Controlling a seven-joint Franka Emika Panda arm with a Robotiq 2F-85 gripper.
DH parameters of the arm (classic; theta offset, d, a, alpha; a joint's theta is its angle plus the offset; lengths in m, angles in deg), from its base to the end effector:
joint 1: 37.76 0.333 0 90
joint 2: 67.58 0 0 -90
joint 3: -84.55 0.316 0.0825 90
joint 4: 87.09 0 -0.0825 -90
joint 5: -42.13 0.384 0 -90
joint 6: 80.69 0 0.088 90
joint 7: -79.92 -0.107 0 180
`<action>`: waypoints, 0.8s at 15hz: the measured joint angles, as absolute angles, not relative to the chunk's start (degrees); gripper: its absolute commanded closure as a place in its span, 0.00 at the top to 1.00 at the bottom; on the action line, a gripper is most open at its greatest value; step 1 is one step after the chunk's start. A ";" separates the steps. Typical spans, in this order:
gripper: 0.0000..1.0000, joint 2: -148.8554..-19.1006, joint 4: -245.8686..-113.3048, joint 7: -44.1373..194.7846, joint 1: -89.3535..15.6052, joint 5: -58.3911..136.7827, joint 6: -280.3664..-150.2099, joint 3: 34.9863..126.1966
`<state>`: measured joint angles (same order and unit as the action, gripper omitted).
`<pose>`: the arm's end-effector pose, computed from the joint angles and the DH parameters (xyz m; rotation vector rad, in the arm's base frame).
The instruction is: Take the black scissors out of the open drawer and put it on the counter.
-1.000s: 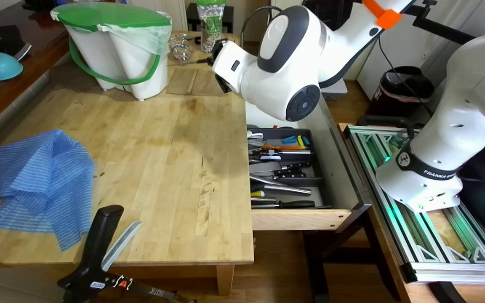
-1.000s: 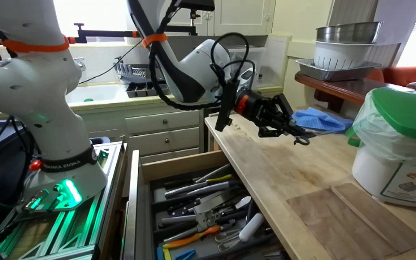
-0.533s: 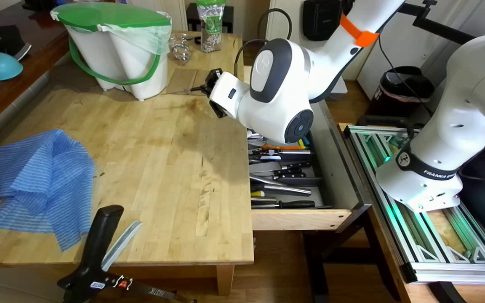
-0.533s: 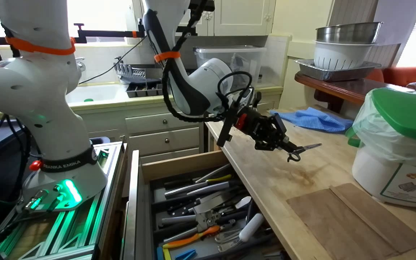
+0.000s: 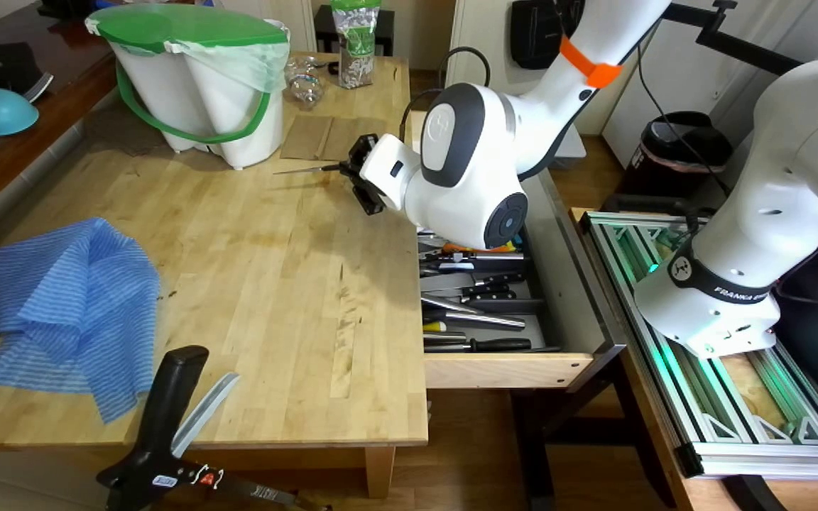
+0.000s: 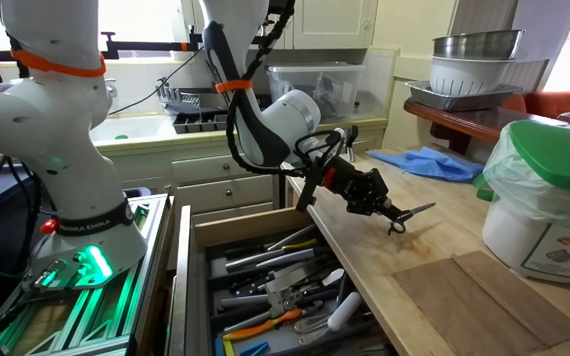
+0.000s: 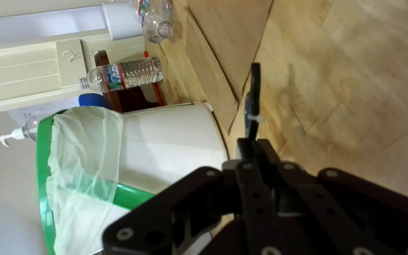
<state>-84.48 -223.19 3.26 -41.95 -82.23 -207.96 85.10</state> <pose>0.4932 -0.0575 0.1946 1.8879 0.5401 0.6100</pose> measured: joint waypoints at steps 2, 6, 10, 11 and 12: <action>0.02 -84.65 -223.18 0.28 -42.40 -83.10 -209.26 85.17; 0.41 -84.69 -223.13 -4.13 -43.57 -83.50 -213.28 85.24; 0.69 -84.66 -222.82 -6.95 -44.34 -83.62 -216.36 85.25; 0.76 -84.45 -222.67 -7.45 -44.48 -83.62 -216.81 85.27; 0.84 -84.12 -222.55 -7.95 -44.58 -83.63 -217.57 85.29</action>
<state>-84.12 -222.55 -7.95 -44.58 -83.63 -217.57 85.29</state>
